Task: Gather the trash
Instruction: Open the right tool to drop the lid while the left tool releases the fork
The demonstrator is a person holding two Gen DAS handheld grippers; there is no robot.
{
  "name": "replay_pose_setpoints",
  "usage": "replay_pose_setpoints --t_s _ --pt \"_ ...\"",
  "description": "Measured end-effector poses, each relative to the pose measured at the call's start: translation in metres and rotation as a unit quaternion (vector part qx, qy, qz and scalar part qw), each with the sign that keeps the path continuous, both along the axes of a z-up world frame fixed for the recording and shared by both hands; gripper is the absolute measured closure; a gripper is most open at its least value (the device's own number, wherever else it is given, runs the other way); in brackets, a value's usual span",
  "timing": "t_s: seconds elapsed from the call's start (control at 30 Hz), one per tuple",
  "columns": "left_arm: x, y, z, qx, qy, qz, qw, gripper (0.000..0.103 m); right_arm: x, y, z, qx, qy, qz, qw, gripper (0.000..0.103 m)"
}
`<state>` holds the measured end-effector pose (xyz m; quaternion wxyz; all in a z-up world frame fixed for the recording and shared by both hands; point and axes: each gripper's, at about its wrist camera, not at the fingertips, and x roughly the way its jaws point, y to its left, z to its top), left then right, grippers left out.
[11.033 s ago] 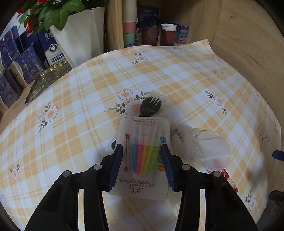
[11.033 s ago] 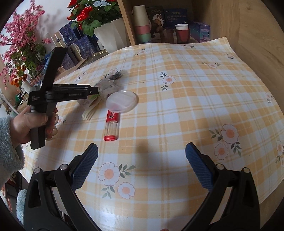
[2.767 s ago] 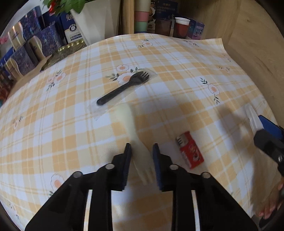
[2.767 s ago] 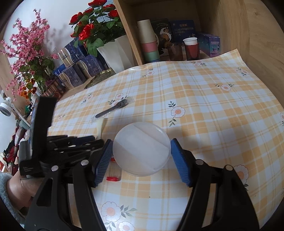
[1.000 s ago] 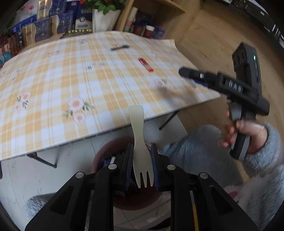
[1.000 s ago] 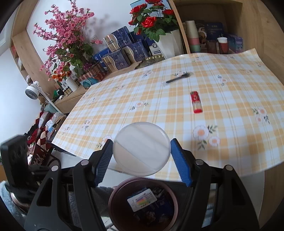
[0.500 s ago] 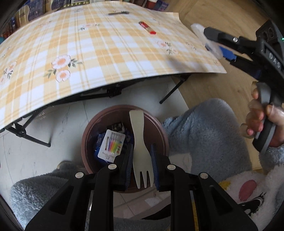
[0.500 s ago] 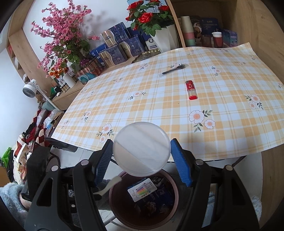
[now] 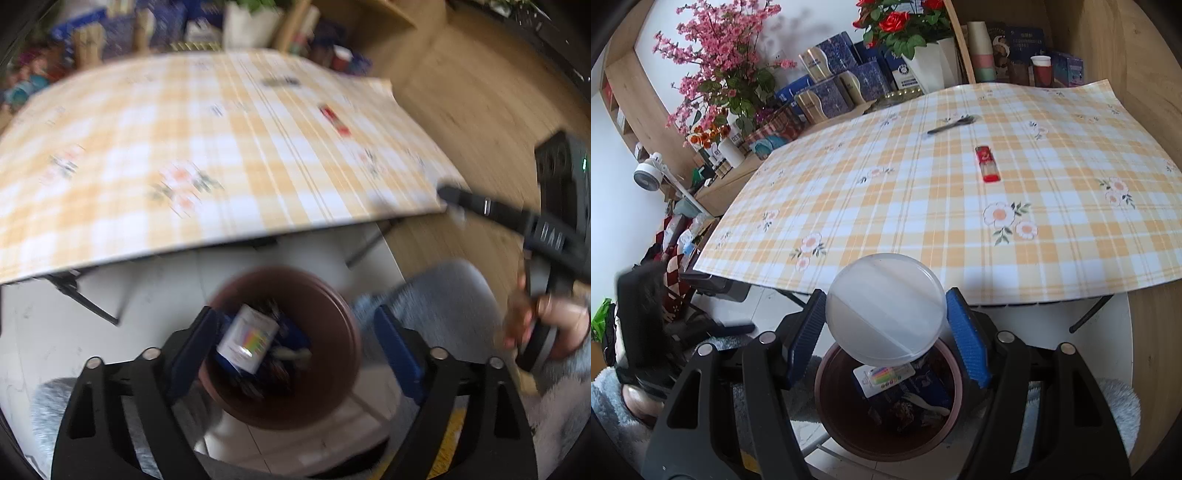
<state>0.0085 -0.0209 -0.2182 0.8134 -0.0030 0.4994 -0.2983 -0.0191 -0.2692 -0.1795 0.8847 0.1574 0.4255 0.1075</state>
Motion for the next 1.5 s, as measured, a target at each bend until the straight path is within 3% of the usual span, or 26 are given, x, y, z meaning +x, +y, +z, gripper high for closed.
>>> replay_pose_setpoints --t_s 0.17,0.27,0.4,0.57,0.8,1.33,1.43,1.5 --pt "-0.002 0.026 0.031 -0.001 -0.072 0.065 0.9953 0.012 -0.003 0.011 -0.008 -0.001 0.013 0.009 1.0 0.036" --pt "-0.008 0.039 0.048 0.021 -0.135 0.108 0.9846 0.012 -0.004 0.02 -0.013 -0.006 0.021 0.016 1.0 0.036" --pt "-0.015 0.057 0.06 0.025 -0.167 0.148 0.9745 0.012 -0.006 0.031 -0.021 -0.011 0.034 0.028 0.999 0.036" --pt "-0.025 0.083 0.063 0.016 -0.161 0.211 0.9639 0.01 -0.009 0.044 -0.032 -0.016 0.047 0.041 0.998 0.036" --pt "-0.045 0.091 0.055 0.021 -0.154 0.245 0.9569 0.01 -0.013 0.061 -0.045 -0.028 0.066 0.064 0.995 0.036" --pt "-0.039 0.092 0.037 0.023 -0.124 0.244 0.9615 0.009 -0.013 0.082 -0.075 -0.055 0.114 0.094 0.988 0.035" --pt "-0.038 0.093 0.036 0.023 -0.12 0.247 0.9613 0.009 -0.013 0.086 -0.074 -0.068 0.113 0.098 0.986 0.022" --pt "-0.037 0.093 0.035 0.023 -0.116 0.248 0.9616 0.009 -0.013 0.088 -0.073 -0.076 0.11 0.099 0.986 0.02"
